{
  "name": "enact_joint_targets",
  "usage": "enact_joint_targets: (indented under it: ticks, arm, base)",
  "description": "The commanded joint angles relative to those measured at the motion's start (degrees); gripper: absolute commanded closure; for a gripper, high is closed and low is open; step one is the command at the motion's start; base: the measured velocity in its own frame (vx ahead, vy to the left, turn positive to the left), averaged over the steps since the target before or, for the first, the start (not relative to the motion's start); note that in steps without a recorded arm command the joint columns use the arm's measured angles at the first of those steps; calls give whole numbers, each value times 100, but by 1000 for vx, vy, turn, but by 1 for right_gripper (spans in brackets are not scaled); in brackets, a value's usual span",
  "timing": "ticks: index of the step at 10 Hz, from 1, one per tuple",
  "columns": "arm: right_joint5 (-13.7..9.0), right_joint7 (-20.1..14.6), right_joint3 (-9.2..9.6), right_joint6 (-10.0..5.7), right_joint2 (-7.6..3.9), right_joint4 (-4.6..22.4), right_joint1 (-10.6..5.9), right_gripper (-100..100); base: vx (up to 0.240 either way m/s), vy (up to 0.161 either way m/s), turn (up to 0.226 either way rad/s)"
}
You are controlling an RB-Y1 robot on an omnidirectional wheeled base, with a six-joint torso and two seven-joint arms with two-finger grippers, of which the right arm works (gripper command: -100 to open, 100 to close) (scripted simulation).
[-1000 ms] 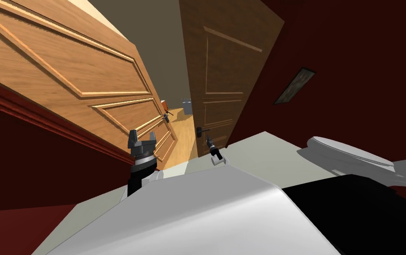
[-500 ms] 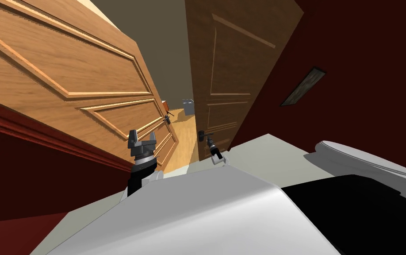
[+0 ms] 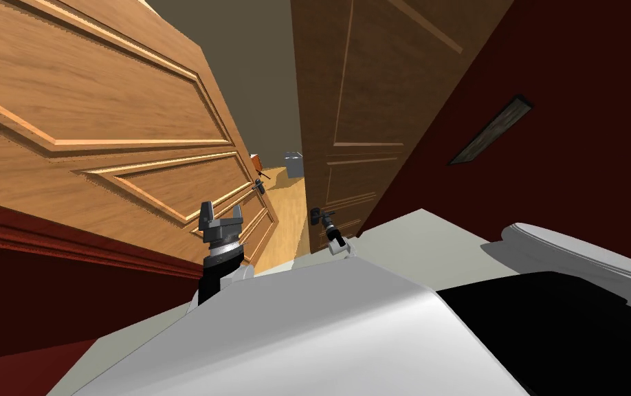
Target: Push the door open
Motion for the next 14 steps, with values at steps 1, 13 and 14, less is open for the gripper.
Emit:
enact_joint_targets:
  ticks: [1, 13, 14]
  arm:
    - [0, 0, 1, 0, -1, 0, 4, 100]
    - [-36, 96, -466, 5, -78, 119, -136, 100]
    - [-43, 116, -558, 6, -82, 146, -158, 100]
  base:
    - [-24, -6, 7]
    - [99, 49, -28]
    - [164, 91, -59]
